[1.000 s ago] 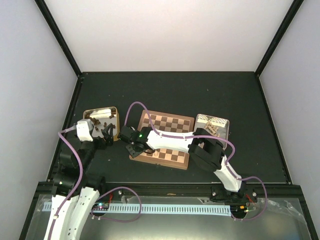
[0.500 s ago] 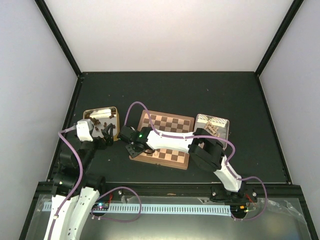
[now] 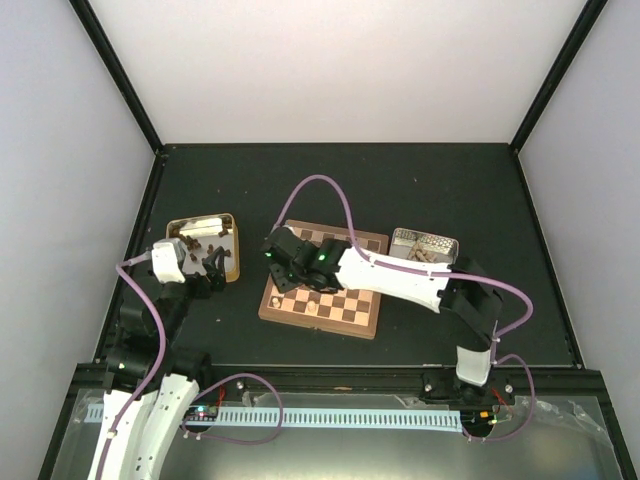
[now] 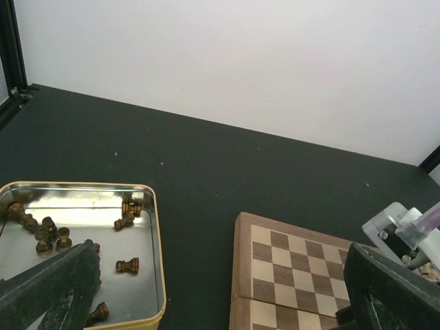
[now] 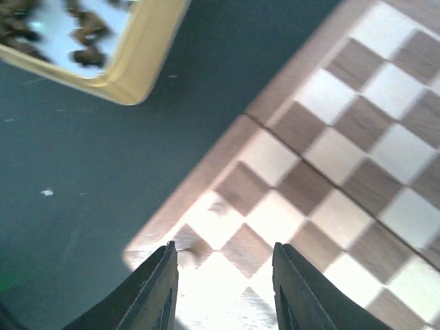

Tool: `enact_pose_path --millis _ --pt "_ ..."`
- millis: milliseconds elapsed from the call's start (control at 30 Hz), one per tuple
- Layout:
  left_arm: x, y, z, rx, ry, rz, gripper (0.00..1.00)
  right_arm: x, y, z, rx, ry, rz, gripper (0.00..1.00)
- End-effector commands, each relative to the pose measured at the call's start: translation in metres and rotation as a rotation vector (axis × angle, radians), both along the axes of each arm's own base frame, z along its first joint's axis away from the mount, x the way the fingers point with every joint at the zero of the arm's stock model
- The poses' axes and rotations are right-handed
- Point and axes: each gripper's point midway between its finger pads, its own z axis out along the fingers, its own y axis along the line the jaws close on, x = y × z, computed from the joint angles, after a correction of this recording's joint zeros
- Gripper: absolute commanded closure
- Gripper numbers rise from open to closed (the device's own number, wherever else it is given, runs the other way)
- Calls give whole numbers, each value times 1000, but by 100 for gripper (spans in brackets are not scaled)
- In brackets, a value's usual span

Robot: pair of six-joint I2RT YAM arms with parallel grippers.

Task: Set up the chess pieces on the board
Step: Pick up the chess piece from the storage box.

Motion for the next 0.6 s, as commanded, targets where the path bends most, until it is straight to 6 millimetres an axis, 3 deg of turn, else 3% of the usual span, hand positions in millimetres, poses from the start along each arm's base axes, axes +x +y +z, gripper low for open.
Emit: enact_pose_path --millis 0,100,267,433,567 --pt "0 4 1 -4 3 22 1 26 -41 -5 -9 -26 -132 60" --pt "1 0 0 -5 13 2 1 41 -83 -4 -23 -41 -220 60" --pt "4 -8 -2 -8 19 -42 1 60 -186 -8 -55 -58 -430 60" --pt "7 -16 -3 -12 29 -83 1 60 -285 -38 -151 -32 -622 60" --pt "11 -19 -4 -9 41 -99 1 65 -329 -59 -186 1 -711 60"
